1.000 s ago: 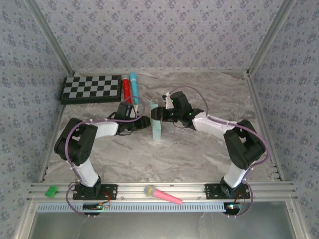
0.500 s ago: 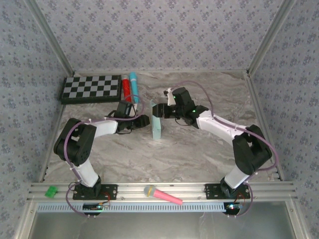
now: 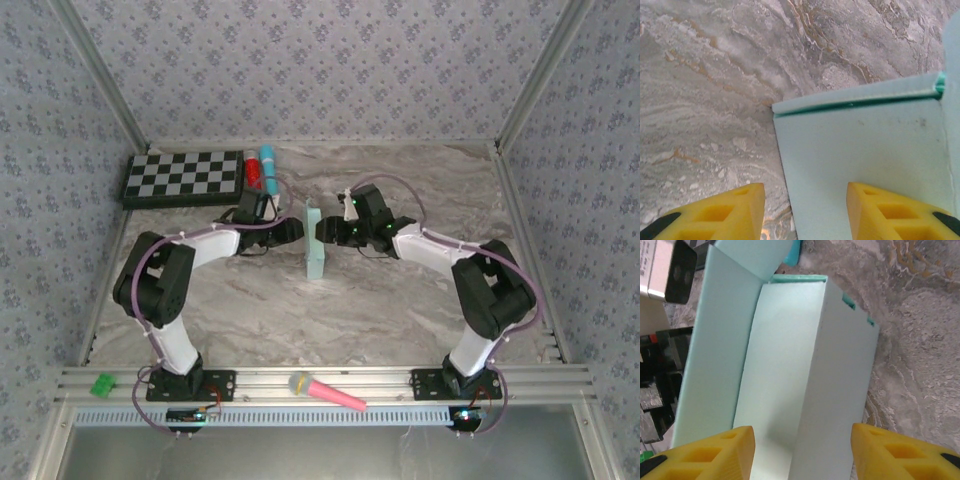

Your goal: Fold the paper box

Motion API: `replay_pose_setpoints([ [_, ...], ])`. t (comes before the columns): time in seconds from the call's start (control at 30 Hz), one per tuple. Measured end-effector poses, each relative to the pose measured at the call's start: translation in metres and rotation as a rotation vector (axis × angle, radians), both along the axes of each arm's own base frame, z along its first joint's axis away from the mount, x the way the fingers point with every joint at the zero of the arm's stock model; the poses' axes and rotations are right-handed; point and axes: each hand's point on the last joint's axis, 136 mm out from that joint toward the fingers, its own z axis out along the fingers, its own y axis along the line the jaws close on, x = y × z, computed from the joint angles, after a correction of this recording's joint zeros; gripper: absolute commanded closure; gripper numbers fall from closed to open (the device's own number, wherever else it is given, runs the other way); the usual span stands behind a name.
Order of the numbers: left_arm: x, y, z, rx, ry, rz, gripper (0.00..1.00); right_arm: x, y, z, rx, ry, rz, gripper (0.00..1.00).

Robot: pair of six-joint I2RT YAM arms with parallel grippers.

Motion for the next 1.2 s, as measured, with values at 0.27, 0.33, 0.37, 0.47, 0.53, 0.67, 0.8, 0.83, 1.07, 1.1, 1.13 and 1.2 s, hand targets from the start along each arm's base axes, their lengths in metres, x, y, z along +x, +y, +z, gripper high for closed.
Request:
replay_pose_setpoints([
  [0.27, 0.003, 0.002, -0.01, 0.014, 0.024, 0.003, 0.54, 0.004, 0.01, -0.005, 0.049, 0.029, -0.003, 0.45],
  [0.33, 0.003, 0.002, -0.01, 0.014, 0.024, 0.004, 0.55, 0.004, 0.011, -0.006, 0.056, 0.033, -0.003, 0.45],
  [0.37, 0.004, 0.003, -0.01, 0.014, 0.023, 0.005, 0.55, 0.004, 0.012, -0.006, 0.059, 0.034, -0.004, 0.45],
  [0.47, 0.005, 0.002, -0.01, 0.014, 0.025, 0.005, 0.55, 0.005, 0.013, -0.007, 0.06, 0.039, -0.01, 0.46],
  [0.53, 0.008, 0.002, -0.01, 0.014, 0.022, 0.005, 0.55, 0.007, 0.014, -0.007, 0.055, 0.04, -0.018, 0.47],
  [0.67, 0.01, 0.002, -0.01, 0.013, 0.024, 0.004, 0.55, 0.008, 0.014, -0.009, 0.022, 0.038, -0.041, 0.48],
  [0.8, 0.011, 0.001, -0.009, 0.015, 0.024, -0.001, 0.55, 0.008, 0.015, -0.011, -0.015, 0.034, -0.069, 0.5],
  [0.83, 0.011, 0.001, -0.009, 0.016, 0.024, 0.0, 0.55, 0.008, 0.015, -0.011, -0.022, 0.034, -0.08, 0.5],
  [1.07, 0.013, 0.002, -0.009, 0.02, 0.027, 0.002, 0.54, 0.009, 0.014, -0.01, -0.04, 0.038, -0.127, 0.51],
  [1.1, 0.013, 0.002, -0.009, 0.022, 0.027, 0.0, 0.54, 0.01, 0.013, -0.009, -0.043, 0.037, -0.132, 0.51],
  [1.13, 0.013, 0.002, -0.009, 0.024, 0.028, 0.0, 0.54, 0.009, 0.012, -0.009, -0.047, 0.038, -0.137, 0.5],
  [1.2, 0.013, 0.002, -0.009, 0.03, 0.028, -0.002, 0.53, 0.009, 0.011, -0.007, -0.055, 0.034, -0.146, 0.5],
])
